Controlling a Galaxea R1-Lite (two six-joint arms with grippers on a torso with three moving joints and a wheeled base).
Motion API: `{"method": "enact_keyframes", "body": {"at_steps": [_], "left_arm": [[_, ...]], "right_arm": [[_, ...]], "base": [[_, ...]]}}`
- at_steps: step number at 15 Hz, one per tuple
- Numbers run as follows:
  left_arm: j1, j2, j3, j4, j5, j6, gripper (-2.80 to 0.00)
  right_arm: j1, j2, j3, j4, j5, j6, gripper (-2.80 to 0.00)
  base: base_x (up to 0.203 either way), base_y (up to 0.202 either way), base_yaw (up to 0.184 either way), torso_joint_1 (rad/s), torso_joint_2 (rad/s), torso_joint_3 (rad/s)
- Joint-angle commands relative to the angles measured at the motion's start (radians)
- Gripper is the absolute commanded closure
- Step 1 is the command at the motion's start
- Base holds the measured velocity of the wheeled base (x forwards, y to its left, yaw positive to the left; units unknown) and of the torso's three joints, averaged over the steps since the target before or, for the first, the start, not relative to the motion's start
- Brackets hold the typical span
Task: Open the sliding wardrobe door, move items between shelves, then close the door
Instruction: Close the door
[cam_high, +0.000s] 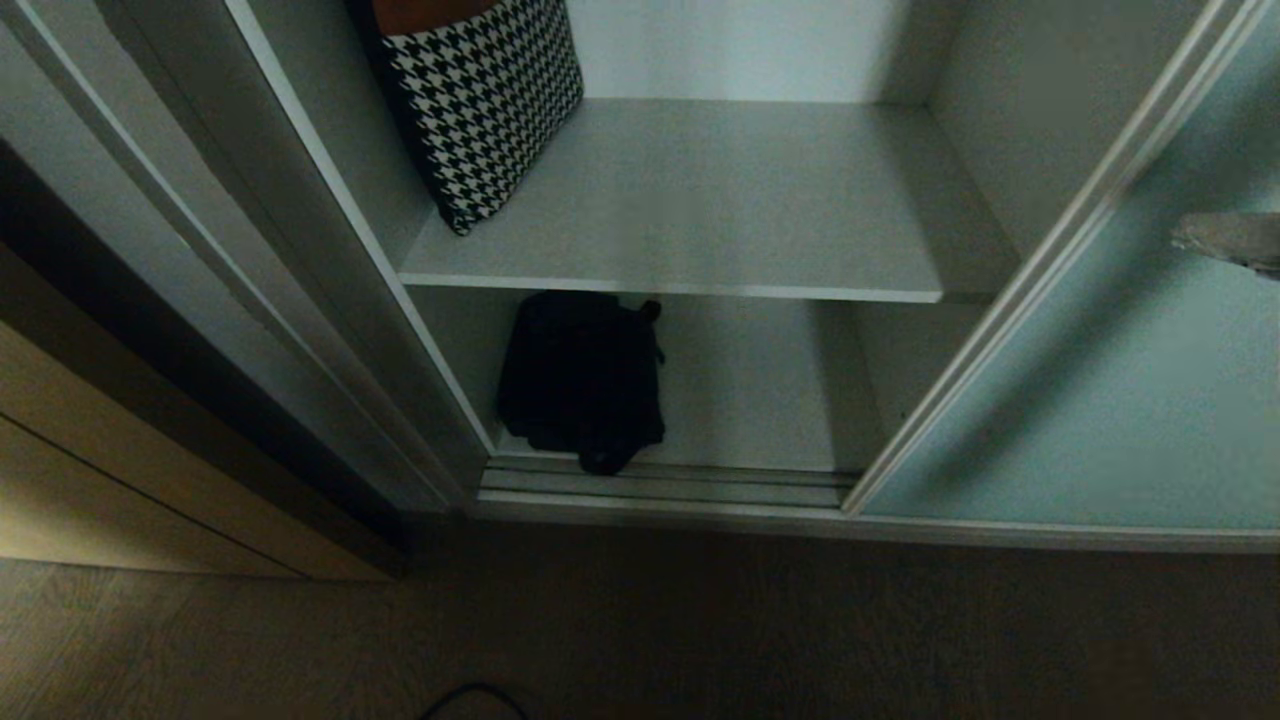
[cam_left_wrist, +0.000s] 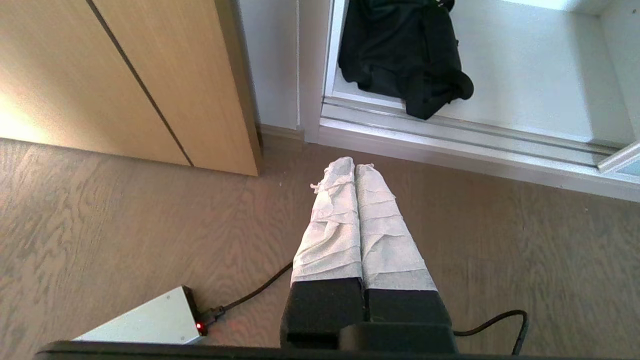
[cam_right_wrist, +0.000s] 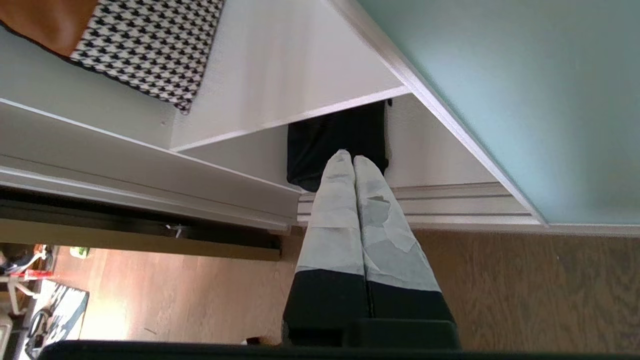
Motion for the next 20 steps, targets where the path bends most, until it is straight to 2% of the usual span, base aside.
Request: {"method": "enact_keyframes", "body": {"at_steps": [1, 20], "left_arm": [[0.000, 0.001, 0.002, -0.001, 0.001, -0.001, 0.00], [0.000, 0.001, 0.002, 0.000, 0.001, -0.001, 0.00]], "right_arm": [[0.003, 0.035, 0.000, -0.024, 0.002, 0.004, 0.00], [-0.008, 0.189, -0.012, -0.183, -0.009, 0.002, 0.00]], "base": [[0.000, 0.000, 0.000, 0.000, 0.00, 0.000], [0.000, 0.000, 0.000, 0.000, 0.00, 0.000]]}}
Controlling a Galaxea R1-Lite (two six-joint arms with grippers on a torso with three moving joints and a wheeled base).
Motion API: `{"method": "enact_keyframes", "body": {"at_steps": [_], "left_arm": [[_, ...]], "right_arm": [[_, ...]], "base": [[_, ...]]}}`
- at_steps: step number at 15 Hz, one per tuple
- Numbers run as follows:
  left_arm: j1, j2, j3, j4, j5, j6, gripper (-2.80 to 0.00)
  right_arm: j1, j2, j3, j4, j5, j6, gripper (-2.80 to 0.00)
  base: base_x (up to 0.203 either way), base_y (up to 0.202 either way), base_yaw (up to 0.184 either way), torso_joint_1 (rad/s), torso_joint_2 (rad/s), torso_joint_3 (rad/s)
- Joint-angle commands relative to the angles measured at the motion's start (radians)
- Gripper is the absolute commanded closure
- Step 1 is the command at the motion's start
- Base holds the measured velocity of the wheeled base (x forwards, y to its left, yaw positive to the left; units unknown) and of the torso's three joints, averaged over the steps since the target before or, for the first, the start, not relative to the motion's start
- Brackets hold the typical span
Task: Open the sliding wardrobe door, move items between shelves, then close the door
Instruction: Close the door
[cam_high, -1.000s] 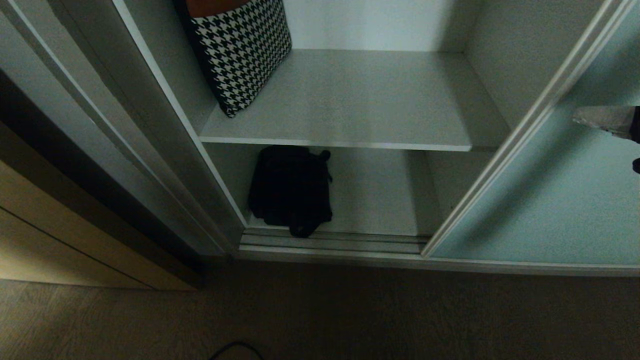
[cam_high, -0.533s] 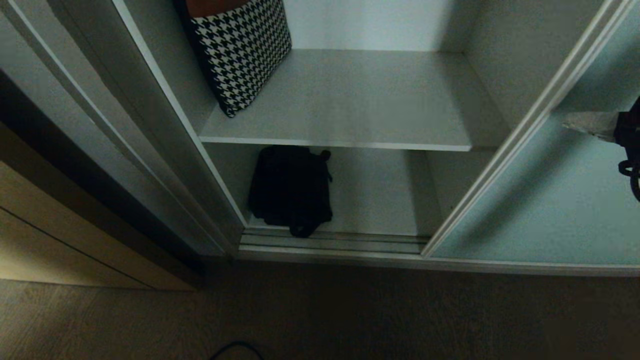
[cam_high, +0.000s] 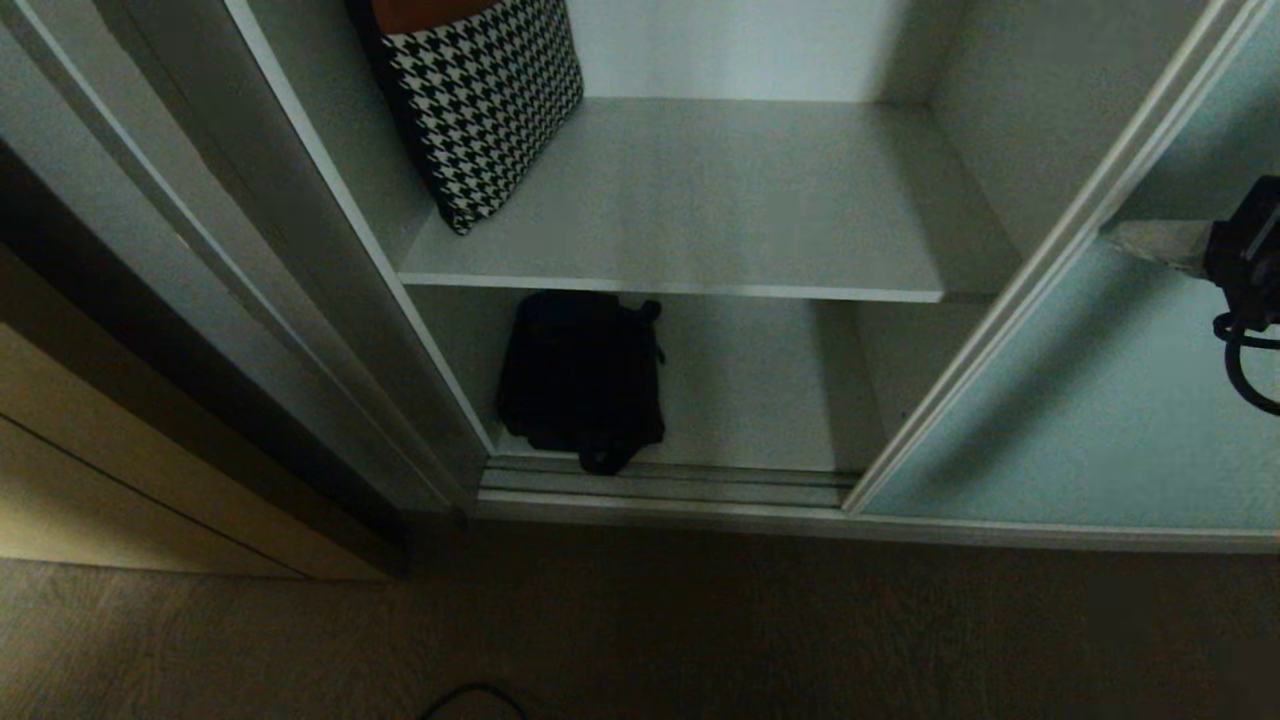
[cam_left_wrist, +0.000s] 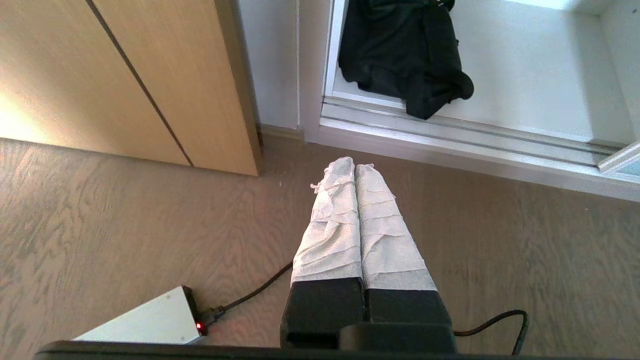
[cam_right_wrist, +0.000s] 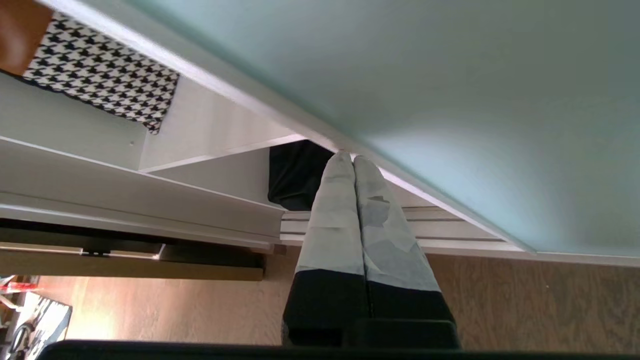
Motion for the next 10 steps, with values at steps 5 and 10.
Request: {"method": "enact_keyframes", "body": {"at_steps": [5, 10], "left_arm": [[0.000, 0.001, 0.002, 0.000, 0.001, -0.001, 0.00], [0.000, 0.001, 0.002, 0.000, 0.001, -0.001, 0.00]], "right_arm": [[0.023, 0.019, -0.001, -0.004, 0.007, -0.003, 0.00], [0.034, 0.056, -0.017, -0.044, 0.003, -0.007, 0.00]], "base": [[0.000, 0.000, 0.000, 0.000, 0.00, 0.000], [0.000, 0.000, 0.000, 0.000, 0.00, 0.000]]}}
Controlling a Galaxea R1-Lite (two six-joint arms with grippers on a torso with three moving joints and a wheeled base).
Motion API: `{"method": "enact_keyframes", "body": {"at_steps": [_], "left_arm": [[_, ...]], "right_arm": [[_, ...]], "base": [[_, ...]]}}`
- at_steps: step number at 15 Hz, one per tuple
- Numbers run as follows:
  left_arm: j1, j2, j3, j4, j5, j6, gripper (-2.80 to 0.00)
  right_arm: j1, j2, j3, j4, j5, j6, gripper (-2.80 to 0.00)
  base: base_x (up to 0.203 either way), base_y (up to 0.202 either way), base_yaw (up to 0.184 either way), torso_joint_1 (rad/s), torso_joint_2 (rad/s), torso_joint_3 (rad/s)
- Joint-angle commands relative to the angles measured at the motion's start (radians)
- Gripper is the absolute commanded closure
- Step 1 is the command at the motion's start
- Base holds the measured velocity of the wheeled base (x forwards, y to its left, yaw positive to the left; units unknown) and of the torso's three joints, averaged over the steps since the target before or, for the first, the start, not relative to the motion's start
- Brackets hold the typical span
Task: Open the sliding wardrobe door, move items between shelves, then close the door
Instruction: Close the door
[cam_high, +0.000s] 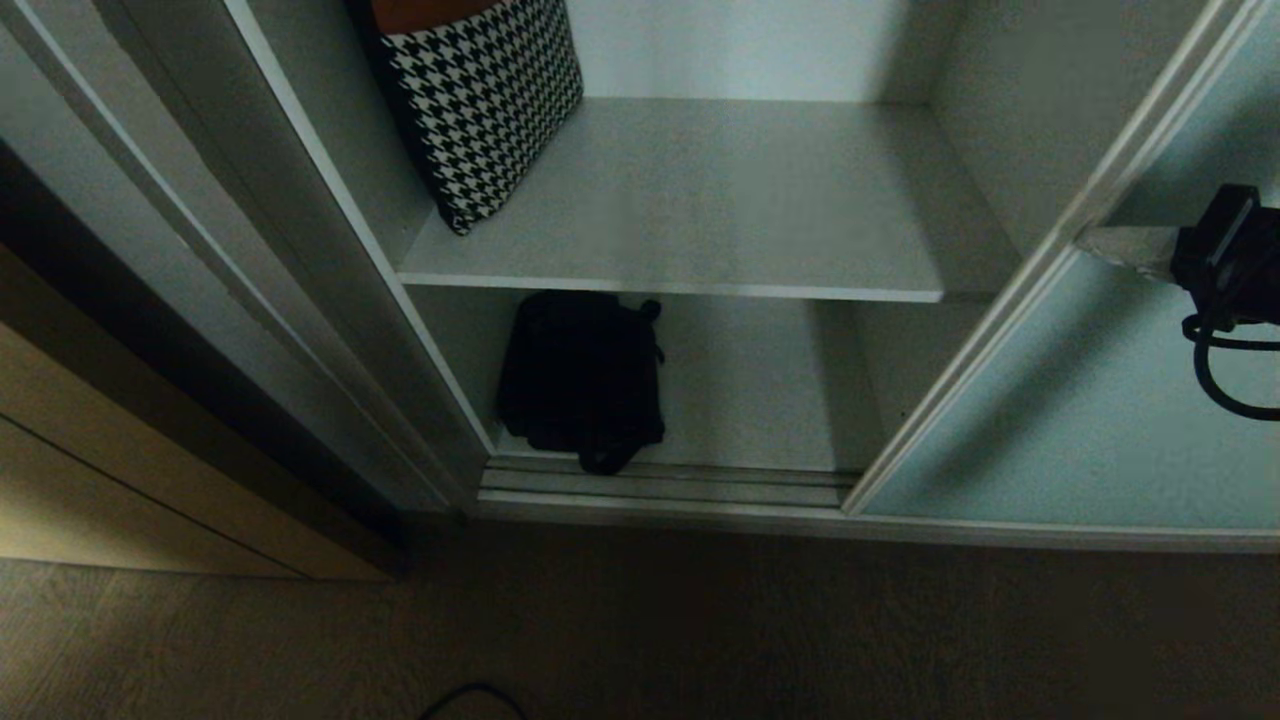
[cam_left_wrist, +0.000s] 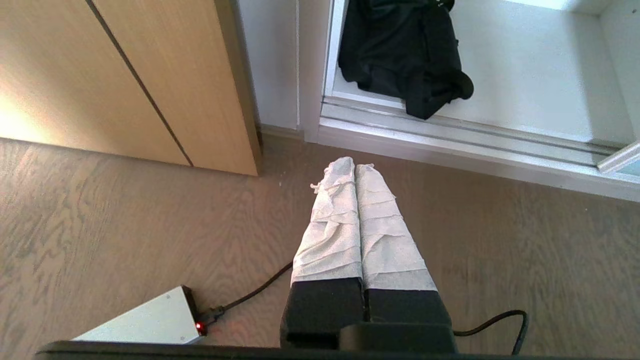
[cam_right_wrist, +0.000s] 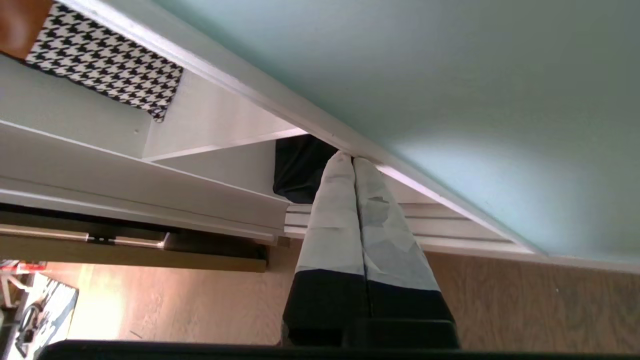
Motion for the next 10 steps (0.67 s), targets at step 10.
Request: {"method": "enact_keyframes", "body": {"at_steps": [10], "left_arm": [[0.000, 0.001, 0.002, -0.001, 0.001, -0.001, 0.00]], "right_arm": [[-0.001, -0.214, 0.155, -0.092, 0.107, 0.007, 0.00]], "base": [[0.000, 0.000, 0.000, 0.000, 0.00, 0.000]]}}
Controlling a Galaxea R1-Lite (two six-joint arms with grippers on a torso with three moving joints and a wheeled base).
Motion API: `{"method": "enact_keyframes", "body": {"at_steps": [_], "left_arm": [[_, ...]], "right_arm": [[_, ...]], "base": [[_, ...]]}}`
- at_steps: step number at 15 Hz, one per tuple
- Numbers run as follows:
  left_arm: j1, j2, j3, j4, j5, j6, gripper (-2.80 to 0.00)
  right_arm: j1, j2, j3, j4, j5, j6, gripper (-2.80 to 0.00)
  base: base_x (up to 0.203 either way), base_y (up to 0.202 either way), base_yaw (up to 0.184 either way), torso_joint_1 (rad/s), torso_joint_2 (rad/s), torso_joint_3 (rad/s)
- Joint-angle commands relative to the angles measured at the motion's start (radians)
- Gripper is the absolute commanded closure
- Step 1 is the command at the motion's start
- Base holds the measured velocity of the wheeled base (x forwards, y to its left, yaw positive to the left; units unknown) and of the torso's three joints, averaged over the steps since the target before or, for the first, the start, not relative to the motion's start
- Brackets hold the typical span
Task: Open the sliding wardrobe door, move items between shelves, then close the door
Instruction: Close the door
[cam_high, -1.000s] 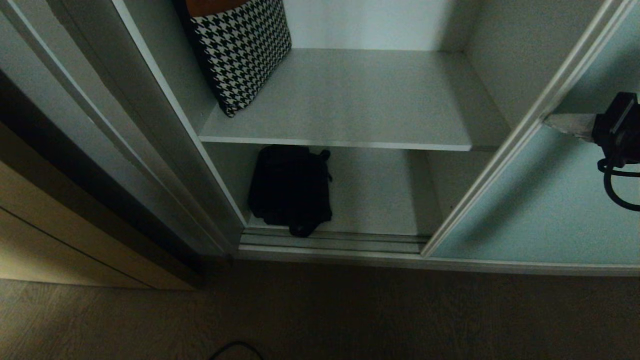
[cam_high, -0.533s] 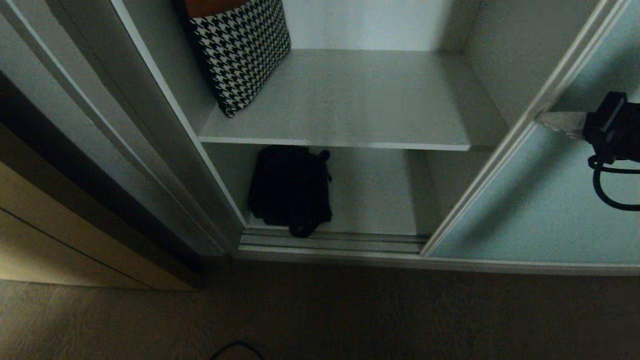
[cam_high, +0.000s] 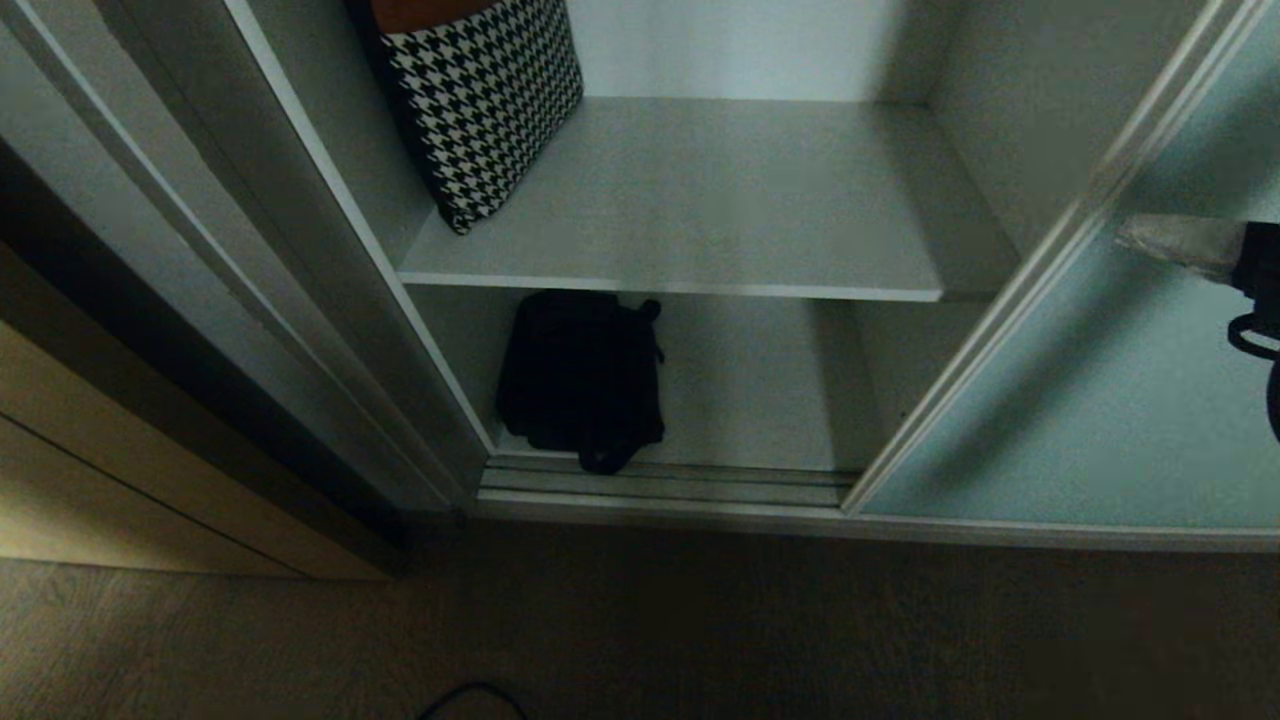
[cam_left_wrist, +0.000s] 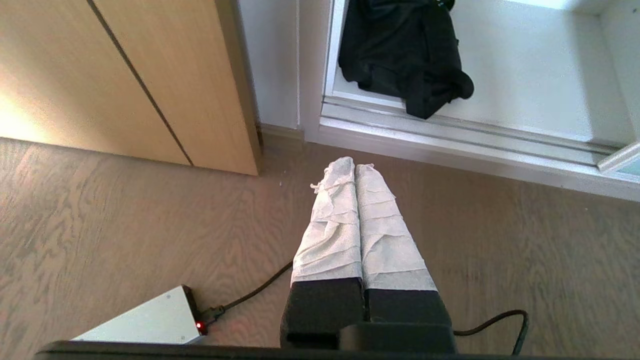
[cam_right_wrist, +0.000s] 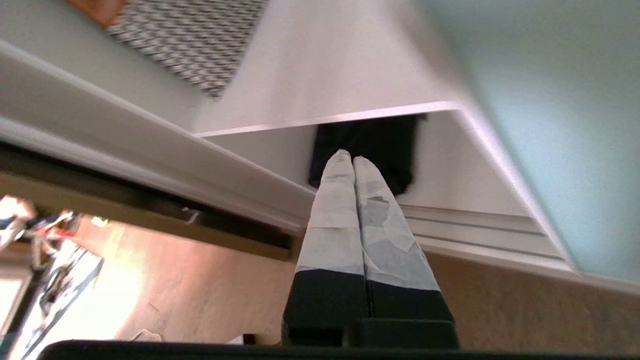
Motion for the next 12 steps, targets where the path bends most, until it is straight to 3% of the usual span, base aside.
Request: {"method": "enact_keyframes", "body": {"at_steps": [1, 4, 12], "left_arm": [[0.000, 0.001, 0.002, 0.001, 0.001, -0.001, 0.00], [-0.001, 0.001, 0.002, -0.001, 0.001, -0.001, 0.00], [-0.001, 0.001, 0.002, 0.001, 0.001, -0.001, 0.00]], "right_arm": [[-0.018, -0.043, 0.006, -0.007, 0.003, 0.007, 0.00], [-0.072, -0.018, -0.005, -0.013, 0.003, 0.008, 0.00], [-0.082, 0.102, -0.052, -0.067, -0.033, 0.009, 0.00]], "base": [[0.000, 0.000, 0.000, 0.000, 0.00, 0.000], [0.000, 0.000, 0.000, 0.000, 0.00, 0.000], [0.000, 0.000, 0.000, 0.000, 0.00, 0.000]]}}
